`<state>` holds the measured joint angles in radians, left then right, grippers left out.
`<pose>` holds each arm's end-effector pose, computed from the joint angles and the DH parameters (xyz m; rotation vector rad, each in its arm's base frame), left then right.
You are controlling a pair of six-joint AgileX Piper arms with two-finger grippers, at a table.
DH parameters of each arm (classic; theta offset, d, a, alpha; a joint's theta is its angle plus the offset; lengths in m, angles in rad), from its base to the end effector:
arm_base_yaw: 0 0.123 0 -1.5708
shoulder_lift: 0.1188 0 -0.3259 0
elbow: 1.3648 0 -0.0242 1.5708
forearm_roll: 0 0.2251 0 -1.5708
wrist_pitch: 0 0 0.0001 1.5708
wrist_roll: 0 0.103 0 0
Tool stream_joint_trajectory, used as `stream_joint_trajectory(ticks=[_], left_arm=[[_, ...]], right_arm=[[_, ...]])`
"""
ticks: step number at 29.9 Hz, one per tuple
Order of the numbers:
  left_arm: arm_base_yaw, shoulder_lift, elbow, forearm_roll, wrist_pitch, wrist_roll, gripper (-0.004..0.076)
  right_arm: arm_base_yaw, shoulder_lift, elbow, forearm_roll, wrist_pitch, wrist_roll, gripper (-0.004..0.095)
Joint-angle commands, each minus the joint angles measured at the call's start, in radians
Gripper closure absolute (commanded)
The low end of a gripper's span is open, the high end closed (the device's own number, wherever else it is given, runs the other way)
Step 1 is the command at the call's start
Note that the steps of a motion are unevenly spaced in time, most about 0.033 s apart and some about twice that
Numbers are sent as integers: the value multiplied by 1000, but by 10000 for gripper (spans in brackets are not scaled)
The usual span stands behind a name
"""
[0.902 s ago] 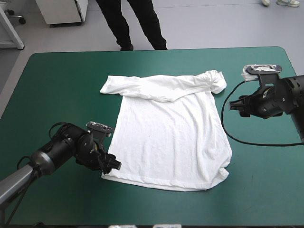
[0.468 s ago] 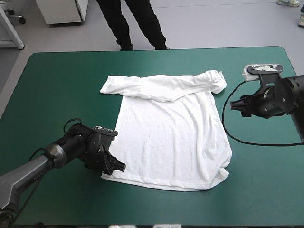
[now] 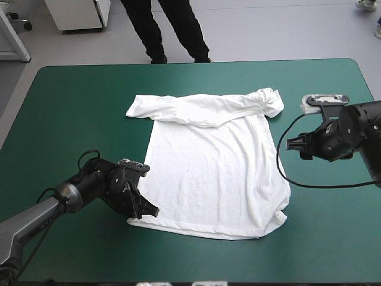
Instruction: Fold the cloth
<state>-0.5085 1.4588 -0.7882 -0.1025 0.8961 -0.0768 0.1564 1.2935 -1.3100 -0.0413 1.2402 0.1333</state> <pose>0.1820 -0.1109 0.2429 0.5674 3.0211 -0.1626 0.2112 0.0292 0.3988 -0.0377 2.7055 0.0299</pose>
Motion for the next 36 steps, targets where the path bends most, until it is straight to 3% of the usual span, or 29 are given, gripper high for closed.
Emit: stream_joint_trajectory(ticks=[1,6,11,23,29,32,36], left_arm=[[-19,43,43,-93,-57,-4,733],[-19,43,43,-89,-63,-1,733],[-19,43,43,-89,-63,-1,733],[-19,43,43,-89,-71,13,733],[-19,43,43,-90,-76,29,733],[-19,43,43,-92,-80,29,733],[-19,43,43,-94,-89,25,733]], right_arm=[[11,-27,74,41,-5,1,331],[124,-27,234,41,-101,52,331],[230,-27,376,-5,-257,201,331],[239,3,569,25,-443,247,323],[239,113,591,98,-475,222,335],[254,176,591,157,-457,156,482],[293,205,591,192,-450,121,877]])
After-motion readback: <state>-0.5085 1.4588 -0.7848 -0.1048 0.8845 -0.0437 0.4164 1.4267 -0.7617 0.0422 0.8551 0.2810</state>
